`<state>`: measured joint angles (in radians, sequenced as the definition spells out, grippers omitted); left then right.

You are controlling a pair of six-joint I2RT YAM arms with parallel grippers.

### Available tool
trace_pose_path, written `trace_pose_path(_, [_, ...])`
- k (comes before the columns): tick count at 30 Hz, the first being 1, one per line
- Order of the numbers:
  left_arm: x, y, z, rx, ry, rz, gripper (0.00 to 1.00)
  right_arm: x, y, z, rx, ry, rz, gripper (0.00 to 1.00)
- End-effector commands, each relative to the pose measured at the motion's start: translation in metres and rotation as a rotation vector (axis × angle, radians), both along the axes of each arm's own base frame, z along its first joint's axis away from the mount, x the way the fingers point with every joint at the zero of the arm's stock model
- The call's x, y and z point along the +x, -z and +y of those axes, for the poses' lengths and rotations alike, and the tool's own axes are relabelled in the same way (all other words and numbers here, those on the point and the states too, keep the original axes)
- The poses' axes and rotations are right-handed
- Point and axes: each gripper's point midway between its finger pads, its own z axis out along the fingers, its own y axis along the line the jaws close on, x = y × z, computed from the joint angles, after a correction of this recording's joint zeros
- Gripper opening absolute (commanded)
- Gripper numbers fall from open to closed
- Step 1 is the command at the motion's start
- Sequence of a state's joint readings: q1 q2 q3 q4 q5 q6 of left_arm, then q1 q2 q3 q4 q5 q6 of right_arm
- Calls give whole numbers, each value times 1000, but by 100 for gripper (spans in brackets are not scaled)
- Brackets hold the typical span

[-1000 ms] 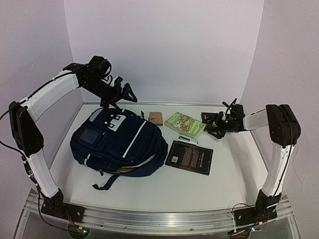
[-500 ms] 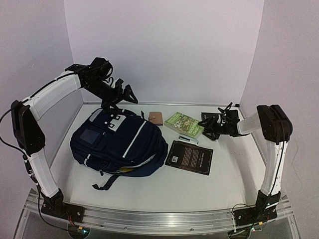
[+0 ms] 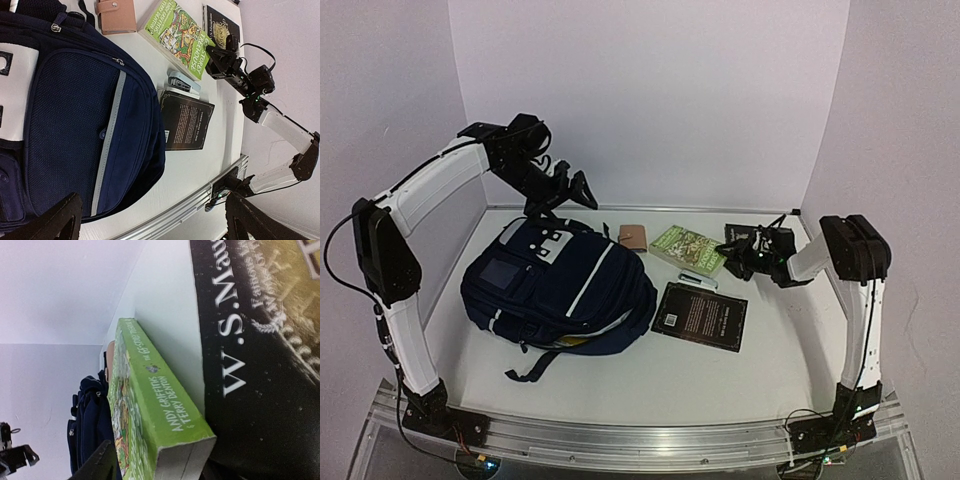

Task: Pack the student bag
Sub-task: Pick up the book from the center of the board.

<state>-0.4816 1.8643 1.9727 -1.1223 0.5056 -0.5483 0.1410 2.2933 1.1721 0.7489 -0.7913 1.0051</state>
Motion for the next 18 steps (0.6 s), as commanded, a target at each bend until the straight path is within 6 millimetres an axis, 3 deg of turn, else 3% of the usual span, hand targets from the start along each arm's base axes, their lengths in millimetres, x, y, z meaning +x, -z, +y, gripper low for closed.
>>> trace_pose_path(1, [4, -9, -5, -15, 26, -23, 100, 6, -5, 2, 39, 30, -8, 34])
trace_pose_path(10, [15, -16, -11, -41, 25, -71, 100, 6, -124, 12, 131, -34, -191, 1])
trace_pose_path(18, [37, -44, -16, -83, -4, -191, 100, 16, -249, 11, 253, -6, -343, 0])
